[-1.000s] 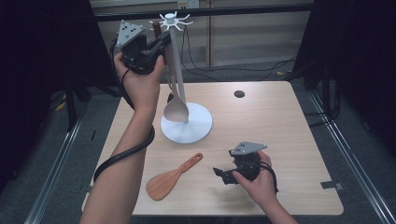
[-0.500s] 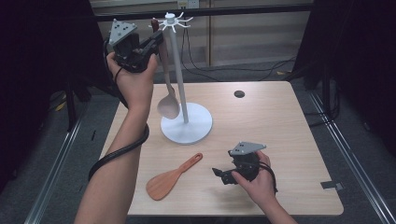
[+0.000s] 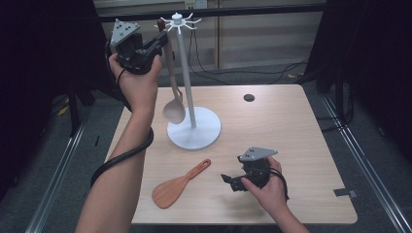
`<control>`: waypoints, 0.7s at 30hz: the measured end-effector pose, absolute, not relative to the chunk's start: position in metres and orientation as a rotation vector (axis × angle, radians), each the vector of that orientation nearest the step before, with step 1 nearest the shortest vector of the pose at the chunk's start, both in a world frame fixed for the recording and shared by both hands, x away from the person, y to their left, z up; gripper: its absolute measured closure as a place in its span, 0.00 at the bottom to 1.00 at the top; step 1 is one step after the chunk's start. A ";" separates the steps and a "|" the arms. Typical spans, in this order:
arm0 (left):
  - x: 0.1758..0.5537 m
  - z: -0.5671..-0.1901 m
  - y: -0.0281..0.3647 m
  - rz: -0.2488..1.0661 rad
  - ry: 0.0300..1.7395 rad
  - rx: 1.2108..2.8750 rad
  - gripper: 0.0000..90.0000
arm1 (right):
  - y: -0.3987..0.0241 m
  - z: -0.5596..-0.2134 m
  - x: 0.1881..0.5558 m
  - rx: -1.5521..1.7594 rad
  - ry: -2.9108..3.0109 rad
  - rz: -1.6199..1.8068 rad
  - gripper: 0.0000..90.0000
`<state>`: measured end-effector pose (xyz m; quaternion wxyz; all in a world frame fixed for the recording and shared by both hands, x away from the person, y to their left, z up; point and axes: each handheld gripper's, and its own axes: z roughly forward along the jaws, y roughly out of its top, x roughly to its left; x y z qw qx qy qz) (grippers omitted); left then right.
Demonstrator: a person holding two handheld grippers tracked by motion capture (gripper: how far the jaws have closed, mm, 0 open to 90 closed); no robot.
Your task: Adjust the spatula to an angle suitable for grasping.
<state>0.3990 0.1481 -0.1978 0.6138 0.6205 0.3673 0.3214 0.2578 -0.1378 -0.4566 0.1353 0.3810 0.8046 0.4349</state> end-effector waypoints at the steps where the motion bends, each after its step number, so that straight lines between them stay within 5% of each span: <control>1: 0.399 -0.198 0.149 0.739 0.845 1.433 1.00 | -0.138 -0.456 0.258 1.105 2.331 1.261 0.13; 21: 0.377 -0.232 0.154 0.703 0.797 1.461 0.94 | -0.139 -0.456 0.257 1.106 2.325 1.254 0.13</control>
